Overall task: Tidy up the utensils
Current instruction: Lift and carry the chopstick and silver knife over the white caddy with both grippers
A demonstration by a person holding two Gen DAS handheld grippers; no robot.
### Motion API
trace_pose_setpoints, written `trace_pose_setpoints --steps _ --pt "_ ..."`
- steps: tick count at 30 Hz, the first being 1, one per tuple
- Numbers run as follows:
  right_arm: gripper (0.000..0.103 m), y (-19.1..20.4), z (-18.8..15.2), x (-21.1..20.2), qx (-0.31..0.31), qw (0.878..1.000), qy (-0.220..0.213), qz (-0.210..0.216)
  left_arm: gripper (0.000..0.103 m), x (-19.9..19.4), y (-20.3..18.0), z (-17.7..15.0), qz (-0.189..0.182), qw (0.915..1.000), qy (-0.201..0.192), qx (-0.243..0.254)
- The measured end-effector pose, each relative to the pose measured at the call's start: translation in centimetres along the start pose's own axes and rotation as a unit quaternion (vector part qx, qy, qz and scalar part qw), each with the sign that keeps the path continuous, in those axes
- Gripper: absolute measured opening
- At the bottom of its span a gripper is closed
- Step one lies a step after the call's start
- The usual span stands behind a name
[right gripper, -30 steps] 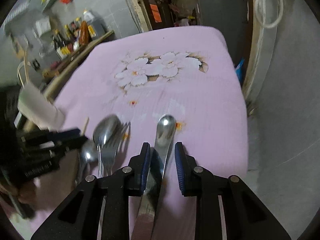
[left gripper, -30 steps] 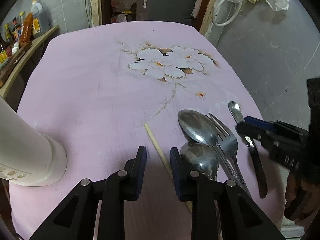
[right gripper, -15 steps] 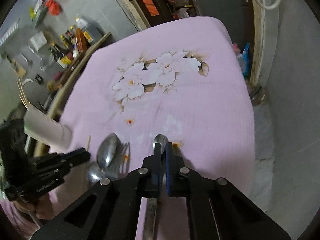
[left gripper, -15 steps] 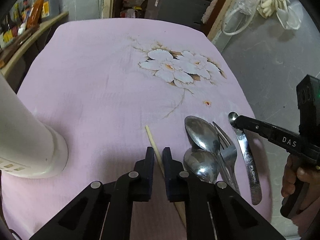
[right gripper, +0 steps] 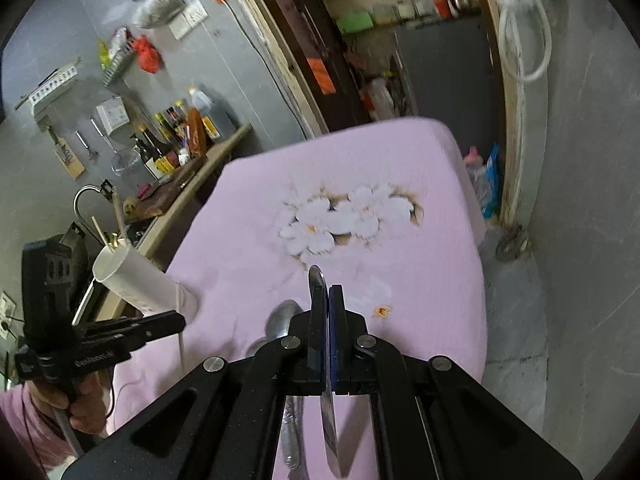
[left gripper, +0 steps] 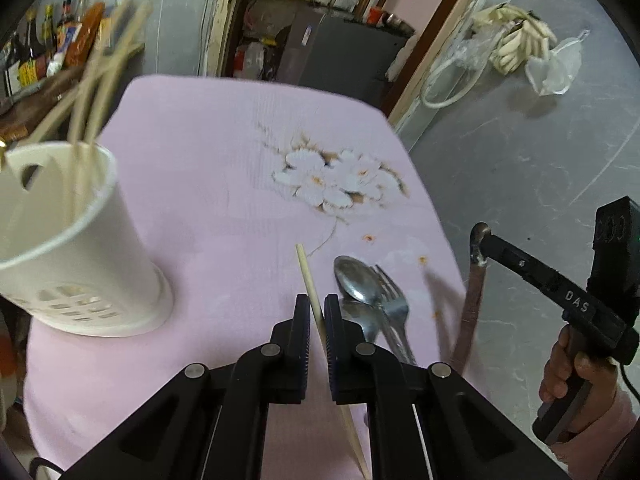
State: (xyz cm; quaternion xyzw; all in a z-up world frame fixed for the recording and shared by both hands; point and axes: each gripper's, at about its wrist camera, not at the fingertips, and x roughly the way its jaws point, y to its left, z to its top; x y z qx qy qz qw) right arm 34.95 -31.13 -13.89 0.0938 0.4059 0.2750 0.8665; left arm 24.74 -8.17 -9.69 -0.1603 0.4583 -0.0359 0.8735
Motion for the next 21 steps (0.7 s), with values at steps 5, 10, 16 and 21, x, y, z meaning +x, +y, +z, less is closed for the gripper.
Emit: trace_pose_setpoints --steps 5,10,16,21 --pt "0.001 2.2 -0.3 -3.0 -0.019 0.999 -0.041 -0.011 0.007 -3.3 -0.7 -0.6 -0.004 0.9994 -0.03 0.018" --pt "0.001 4.9 0.3 -6.1 -0.027 0.995 -0.089 -0.017 0.005 -6.5 -0.8 -0.9 -0.006 0.9976 -0.067 0.02" --pt "0.001 9.9 2.6 -8.9 -0.05 0.988 -0.148 -0.012 0.005 -12.0 0.7 1.2 0.006 0.9916 -0.127 0.024" --pt "0.001 15.0 4.5 -9.3 -0.069 0.983 -0.171 0.005 0.005 -16.4 3.2 3.5 0.011 0.9863 -0.163 0.025"
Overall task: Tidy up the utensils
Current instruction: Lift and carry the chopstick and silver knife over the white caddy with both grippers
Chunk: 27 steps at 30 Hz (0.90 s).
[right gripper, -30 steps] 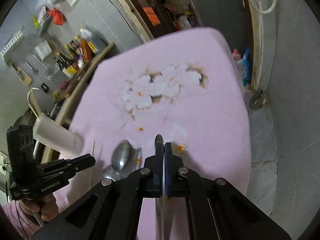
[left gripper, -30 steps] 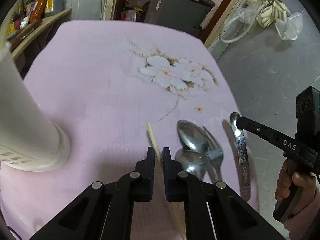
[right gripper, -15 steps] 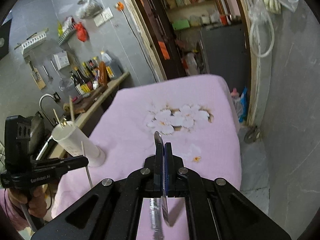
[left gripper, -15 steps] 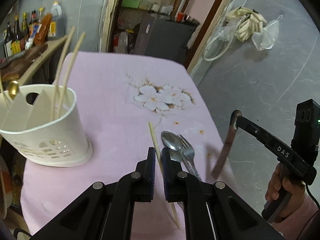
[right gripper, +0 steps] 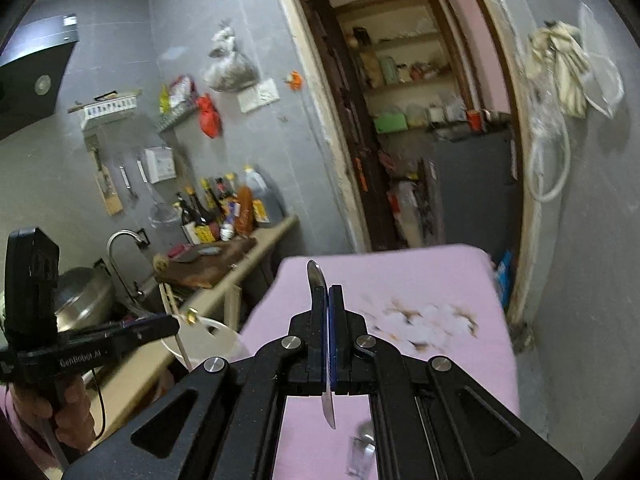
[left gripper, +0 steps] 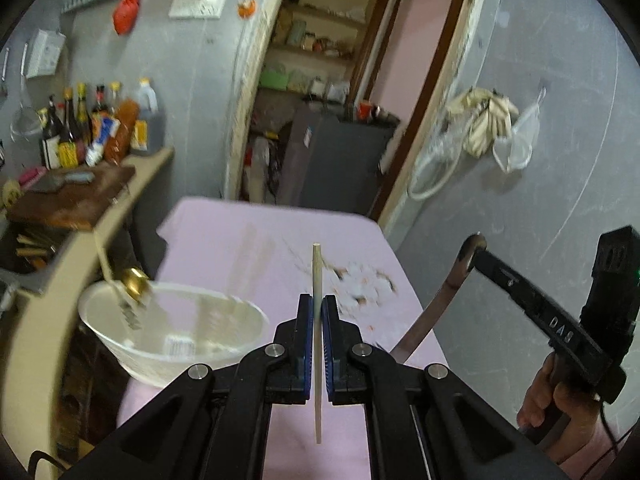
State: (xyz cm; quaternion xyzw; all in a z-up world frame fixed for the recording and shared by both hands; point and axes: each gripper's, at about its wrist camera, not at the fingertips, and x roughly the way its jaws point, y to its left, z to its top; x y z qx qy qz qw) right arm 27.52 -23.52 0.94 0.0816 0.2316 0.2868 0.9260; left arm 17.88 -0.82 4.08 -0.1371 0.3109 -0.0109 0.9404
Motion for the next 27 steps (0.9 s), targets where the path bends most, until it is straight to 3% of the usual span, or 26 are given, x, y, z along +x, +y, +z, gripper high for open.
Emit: trace_pose_setpoints --steps 10,16,22,27 --pt "0.001 9.5 3.4 1.6 -0.032 0.998 -0.034 0.044 0.005 -5.4 7.8 5.5 0.02 0.9972 -0.069 -0.02" --pt "0.001 13.6 4.1 3.8 -0.049 0.997 -0.045 0.046 0.005 -6.2 11.6 7.8 0.05 0.9923 -0.113 -0.014" --pt "0.001 14.8 2.5 6.8 -0.035 0.998 -0.032 0.031 0.005 -3.7 14.3 7.8 0.07 0.9912 -0.112 0.002" --pt "0.001 14.4 0.2 9.1 -0.006 1.0 -0.023 0.017 0.005 -0.7 14.9 5.9 0.076 0.9932 -0.086 0.021"
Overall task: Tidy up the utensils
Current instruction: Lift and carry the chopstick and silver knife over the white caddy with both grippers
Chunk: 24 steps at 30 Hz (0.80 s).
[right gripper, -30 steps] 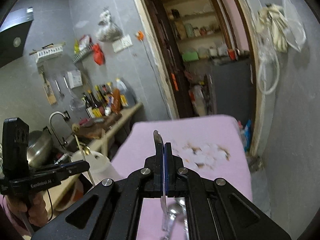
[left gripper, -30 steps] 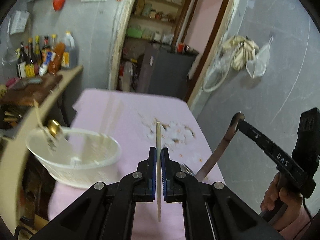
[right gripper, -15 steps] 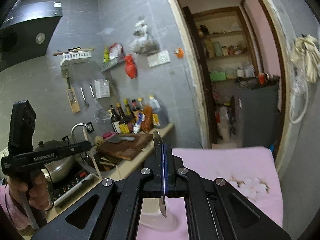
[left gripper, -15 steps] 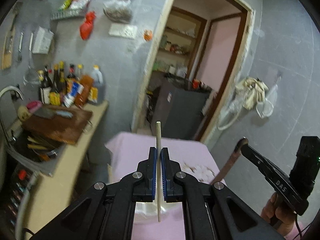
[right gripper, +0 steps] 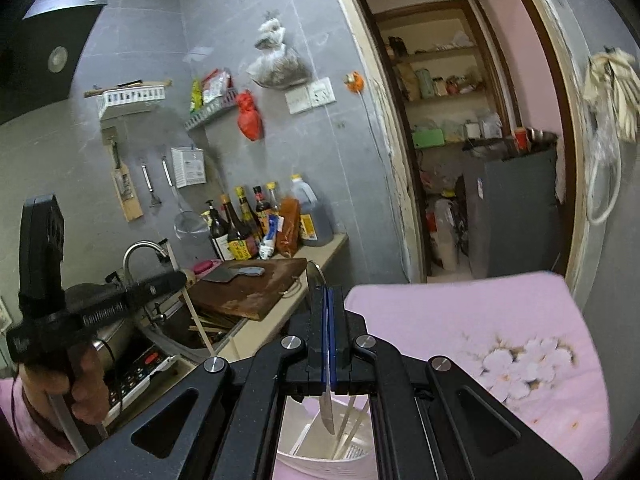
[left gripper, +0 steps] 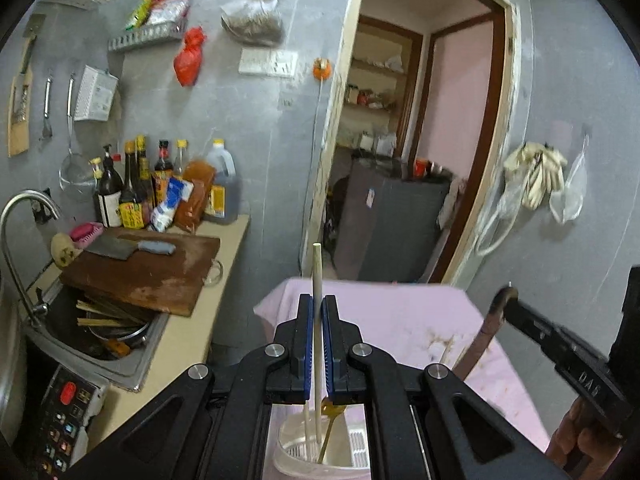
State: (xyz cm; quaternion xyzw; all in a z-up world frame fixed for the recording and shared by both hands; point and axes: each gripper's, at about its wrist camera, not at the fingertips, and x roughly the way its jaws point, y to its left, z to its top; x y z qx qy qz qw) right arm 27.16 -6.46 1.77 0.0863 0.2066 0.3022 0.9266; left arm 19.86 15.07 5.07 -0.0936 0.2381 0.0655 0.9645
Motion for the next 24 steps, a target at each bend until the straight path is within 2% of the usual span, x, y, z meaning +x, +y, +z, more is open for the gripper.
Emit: trace_pose_setpoints --steps 3,9,16,24 --pt "0.001 -0.4 -1.3 1.0 0.013 1.0 0.009 -0.008 0.005 1.1 -0.1 -1.6 0.003 0.9999 0.012 0.012" --pt "0.001 -0.4 -3.6 2.6 0.021 0.999 0.033 -0.026 0.005 2.1 0.6 -3.3 -0.012 0.9998 0.015 -0.006" --pt "0.002 -0.3 -5.0 3.8 0.026 0.997 0.06 -0.033 0.005 3.8 1.5 -4.4 -0.046 0.9976 0.045 -0.025" --pt "0.003 -1.1 -5.9 3.7 0.039 0.995 0.081 -0.029 0.005 4.2 1.3 -4.8 -0.048 0.9956 0.078 -0.019"
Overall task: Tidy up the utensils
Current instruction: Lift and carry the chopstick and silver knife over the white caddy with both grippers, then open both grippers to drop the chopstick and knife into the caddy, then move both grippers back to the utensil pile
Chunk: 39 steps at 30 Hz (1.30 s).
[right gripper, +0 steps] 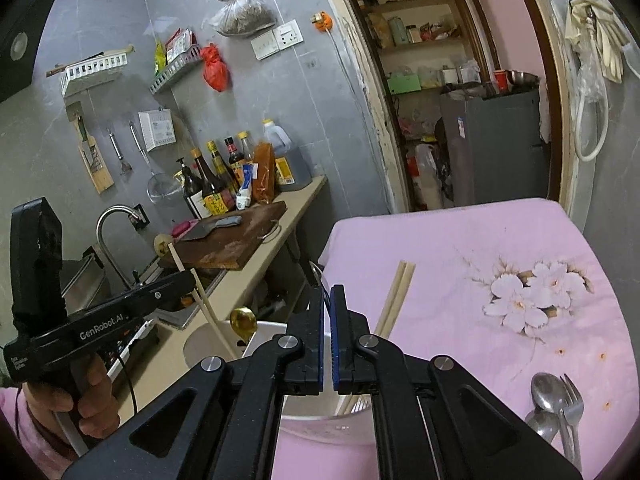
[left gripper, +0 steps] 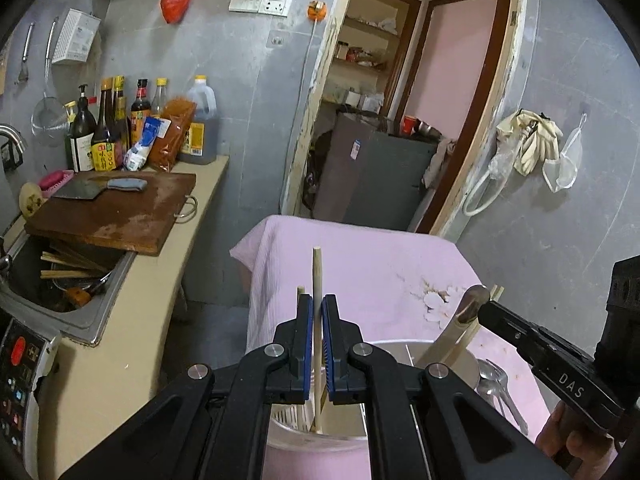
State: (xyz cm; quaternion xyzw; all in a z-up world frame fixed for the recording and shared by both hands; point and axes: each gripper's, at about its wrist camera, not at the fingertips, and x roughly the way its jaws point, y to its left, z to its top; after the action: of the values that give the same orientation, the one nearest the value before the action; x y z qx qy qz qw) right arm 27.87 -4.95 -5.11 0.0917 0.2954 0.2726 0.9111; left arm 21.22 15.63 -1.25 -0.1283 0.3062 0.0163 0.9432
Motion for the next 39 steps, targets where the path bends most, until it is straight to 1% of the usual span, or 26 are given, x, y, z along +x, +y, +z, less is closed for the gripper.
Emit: trace_pose_setpoints --steps 5,6,8,9,10,11,12,13,14,15,17,19,21,22,23,24,25,28,29,30,31,33,35,39 --pt "0.003 0.0 0.6 -0.8 -0.002 1.0 -0.006 0.0 0.006 -0.2 -0.1 0.1 0.014 0.9997 0.016 -0.01" --pt "0.005 -0.1 0.8 -1.1 -0.002 1.0 -0.01 -0.001 0.006 -0.2 -0.1 0.1 0.016 0.9996 0.017 -0.012" --pt "0.014 -0.2 1.2 -1.7 -0.002 1.0 -0.017 -0.001 0.007 -0.4 -0.3 0.1 0.023 0.9995 0.017 -0.014" --pt "0.026 -0.3 1.4 -2.1 -0.002 1.0 -0.023 -0.003 0.007 -0.6 -0.4 0.2 0.025 0.9995 0.014 -0.015" --pt "0.036 -0.4 1.6 -2.5 -0.002 1.0 -0.028 -0.004 0.008 -0.8 -0.5 0.2 0.025 0.9995 0.011 -0.015" --pt "0.038 -0.6 1.7 -3.2 -0.004 0.999 -0.039 -0.006 0.013 -1.0 -0.8 0.2 0.025 0.9996 0.007 -0.015" --pt "0.038 -0.7 2.0 -3.7 -0.006 0.999 -0.045 -0.008 0.026 -1.3 -1.0 0.1 0.025 0.9995 0.0 -0.016" --pt "0.038 -0.8 2.2 -4.1 -0.009 0.999 -0.048 -0.011 0.034 -1.5 -1.2 0.1 0.025 0.9995 -0.006 -0.018" --pt "0.038 -1.0 2.4 -4.5 -0.011 0.999 -0.05 -0.015 0.05 -1.8 -1.4 0.1 0.026 0.9993 -0.014 -0.022" --pt "0.039 -1.1 2.6 -4.8 -0.012 0.998 -0.053 -0.019 0.056 -2.2 -1.5 0.0 0.026 0.999 -0.028 -0.025" --pt "0.046 -1.8 2.9 -6.1 -0.015 0.997 -0.065 -0.031 0.056 -2.6 -2.1 -0.1 0.027 0.9985 -0.04 -0.025" --pt "0.058 -2.4 3.1 -7.2 -0.016 0.996 -0.077 -0.04 0.058 -2.7 -2.8 -0.1 0.032 0.9984 -0.041 -0.022" --pt "0.063 -3.1 3.3 -8.4 -0.019 0.995 -0.089 -0.049 0.069 -3.1 -3.8 -0.3 0.034 0.9979 -0.052 -0.019" --pt "0.066 -3.6 3.3 -9.3 -0.022 0.993 -0.097 -0.058 0.072 -3.2 -4.1 -0.3 0.035 0.9975 -0.058 -0.018" --pt "0.068 -4.0 3.3 -9.9 -0.024 0.992 -0.102 -0.063 0.077 -3.5 -4.9 -0.5 0.039 0.9969 -0.067 -0.015" --pt "0.073 -4.2 3.4 -10.3 -0.025 0.992 -0.106 -0.065 0.082 -3.6 -5.2 -0.5 0.042 0.9965 -0.072 -0.013" --pt "0.077 -4.8 3.2 -11.2 -0.027 0.991 -0.115 -0.07 0.084 -3.8 -5.9 -0.7 0.045 0.9959 -0.079 -0.008" --pt "0.087 -6.2 3.1 -13.1 -0.033 0.988 -0.131 -0.082 0.091 -4.2 -8.0 -1.2 0.052 0.9937 -0.098 0.011" --pt "0.089 -6.6 3.1 -13.5 -0.034 0.987 -0.134 -0.085 0.096 -4.3 -8.8 -1.4 0.055 0.9928 -0.105 0.019" --pt "0.094 -7.2 3.0 -14.1 -0.035 0.986 -0.138 -0.089 0.1 -4.5 -9.8 -1.7 0.059 0.9915 -0.113 0.028" --pt "0.099 -7.6 3.0 -14.6 -0.036 0.985 -0.142 -0.092 0.102 -4.6 -10.5 -1.9 0.063 0.99 -0.122 0.034" --pt "0.102 -8.5 2.9 -15.4 -0.036 0.984 -0.146 -0.096 0.103 -5.0 -12.4 -2.6 0.072 0.9857 -0.145 0.047" --pt "0.102 -9.7 2.7 -16.0 -0.036 0.983 -0.146 -0.102 0.103 -5.0 -14.0 -3.1 0.082 0.9828 -0.156 0.056" --pt "0.102 -11.7 2.2 -16.7 -0.044 0.983 -0.14 -0.112 0.103 -4.3 -16.4 -4.3 0.089 0.9822 -0.153 0.062"
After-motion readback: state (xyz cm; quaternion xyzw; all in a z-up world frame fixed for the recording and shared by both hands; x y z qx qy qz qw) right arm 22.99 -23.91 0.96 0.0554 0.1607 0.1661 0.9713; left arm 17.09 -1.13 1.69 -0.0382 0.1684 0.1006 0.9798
